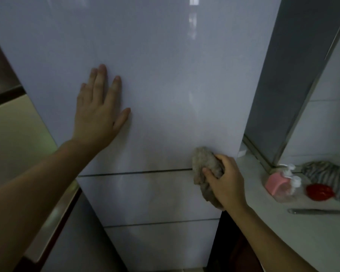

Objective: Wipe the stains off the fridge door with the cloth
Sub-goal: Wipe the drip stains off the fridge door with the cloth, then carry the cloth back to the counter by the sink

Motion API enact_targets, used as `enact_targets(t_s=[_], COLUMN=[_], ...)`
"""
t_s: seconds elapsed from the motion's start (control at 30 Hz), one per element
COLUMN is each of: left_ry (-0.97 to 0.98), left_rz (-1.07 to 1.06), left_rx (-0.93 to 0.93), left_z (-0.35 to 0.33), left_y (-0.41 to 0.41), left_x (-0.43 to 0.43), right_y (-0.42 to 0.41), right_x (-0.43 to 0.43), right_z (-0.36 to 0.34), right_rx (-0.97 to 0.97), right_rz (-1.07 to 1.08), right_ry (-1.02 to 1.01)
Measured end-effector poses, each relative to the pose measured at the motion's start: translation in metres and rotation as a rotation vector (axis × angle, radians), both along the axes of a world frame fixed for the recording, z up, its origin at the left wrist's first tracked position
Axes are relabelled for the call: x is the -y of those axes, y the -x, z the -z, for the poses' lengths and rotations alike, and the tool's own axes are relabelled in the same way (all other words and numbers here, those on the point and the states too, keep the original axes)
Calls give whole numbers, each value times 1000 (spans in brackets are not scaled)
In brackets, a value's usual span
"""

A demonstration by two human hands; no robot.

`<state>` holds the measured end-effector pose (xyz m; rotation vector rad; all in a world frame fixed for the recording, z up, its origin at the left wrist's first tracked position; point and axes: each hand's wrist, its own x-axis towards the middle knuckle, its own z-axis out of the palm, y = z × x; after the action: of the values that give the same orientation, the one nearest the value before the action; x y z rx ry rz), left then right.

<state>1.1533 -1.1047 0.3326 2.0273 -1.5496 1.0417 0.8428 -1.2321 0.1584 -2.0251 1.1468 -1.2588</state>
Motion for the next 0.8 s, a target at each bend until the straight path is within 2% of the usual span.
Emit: enact_targets(t_s=[0.1,0.23,0.33,0.5,0.63,0.8], left_ry=[-75,-205,-321,-492,-626,-949], left_rz=[24,97,127,75,-30,-84], left_rx=[-186,-538,-781,-1148,-1263,-1264], left_z=[13,63,129,231,277,320], left_y=[28,71,112,167,175,154], left_x=[-25,-79,-138,-209,-229,-219], right_y=[12,41,69,114,144,157], right_x=[-32,-90,-148,-228,-265,-276], right_z=[-19,-14,26,104,136,146], right_rx=[103,209,238,177,119,104], right_rz=[-13,-65,-96,-39,47,198], right_ry=[-153,-360,-556,-837,-980,-1024])
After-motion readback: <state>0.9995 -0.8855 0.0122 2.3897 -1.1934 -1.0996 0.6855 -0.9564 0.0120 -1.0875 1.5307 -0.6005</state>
